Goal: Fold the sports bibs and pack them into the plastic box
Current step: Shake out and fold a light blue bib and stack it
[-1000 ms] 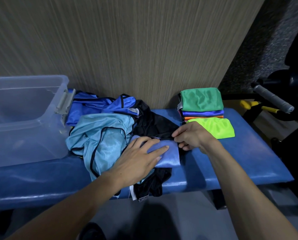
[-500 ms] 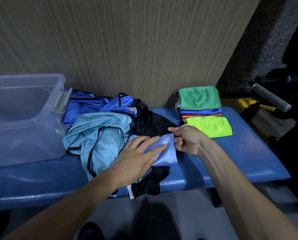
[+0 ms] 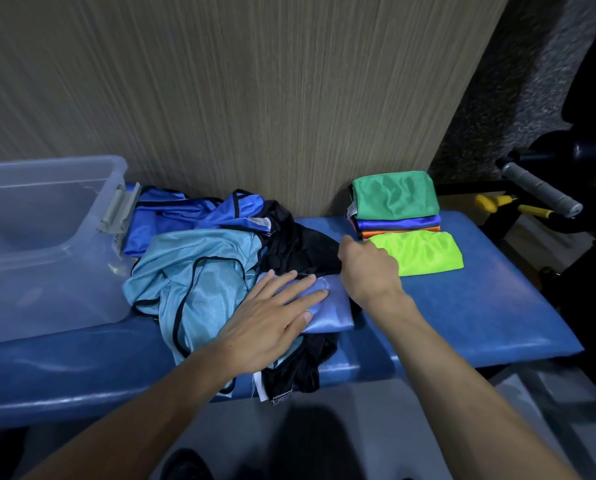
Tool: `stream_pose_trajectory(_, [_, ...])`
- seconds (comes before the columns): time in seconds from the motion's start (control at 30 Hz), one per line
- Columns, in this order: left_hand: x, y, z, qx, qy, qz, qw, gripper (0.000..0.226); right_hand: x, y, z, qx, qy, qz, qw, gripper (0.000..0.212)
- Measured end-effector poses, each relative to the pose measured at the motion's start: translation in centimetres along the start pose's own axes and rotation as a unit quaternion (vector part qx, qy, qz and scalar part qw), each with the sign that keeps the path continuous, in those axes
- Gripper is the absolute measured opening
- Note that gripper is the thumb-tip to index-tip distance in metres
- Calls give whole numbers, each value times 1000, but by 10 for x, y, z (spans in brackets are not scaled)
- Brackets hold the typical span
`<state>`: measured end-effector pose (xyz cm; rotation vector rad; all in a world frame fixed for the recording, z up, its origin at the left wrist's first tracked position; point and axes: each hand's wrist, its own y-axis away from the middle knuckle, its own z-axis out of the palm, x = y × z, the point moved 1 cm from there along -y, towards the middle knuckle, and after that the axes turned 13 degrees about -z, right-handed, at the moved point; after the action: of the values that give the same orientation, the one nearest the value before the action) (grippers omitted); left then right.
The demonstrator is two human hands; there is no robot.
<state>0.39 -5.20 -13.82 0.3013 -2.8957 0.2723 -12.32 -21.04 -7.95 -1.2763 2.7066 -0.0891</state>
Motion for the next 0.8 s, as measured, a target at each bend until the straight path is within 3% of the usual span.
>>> stream_pose_trajectory(0.17, [-2,-4,-1,-26,29,-12,999,51,-3,32,7,-71,-184,74,977,39])
stream_pose_trajectory(0.37, [0,0,2,-2,-21,-8,1000,54,5,37,11,-41,-315,148,937,44])
stream_pose_trajectory(0.53, [2,3,3,15,-33,-4,999,52,9,35,18,-57,-350,175,918,50])
stream_pose_trajectory(0.8, [3,5,2,16,-35,-5,999,51,12,33,14,-87,-314,168,930,56])
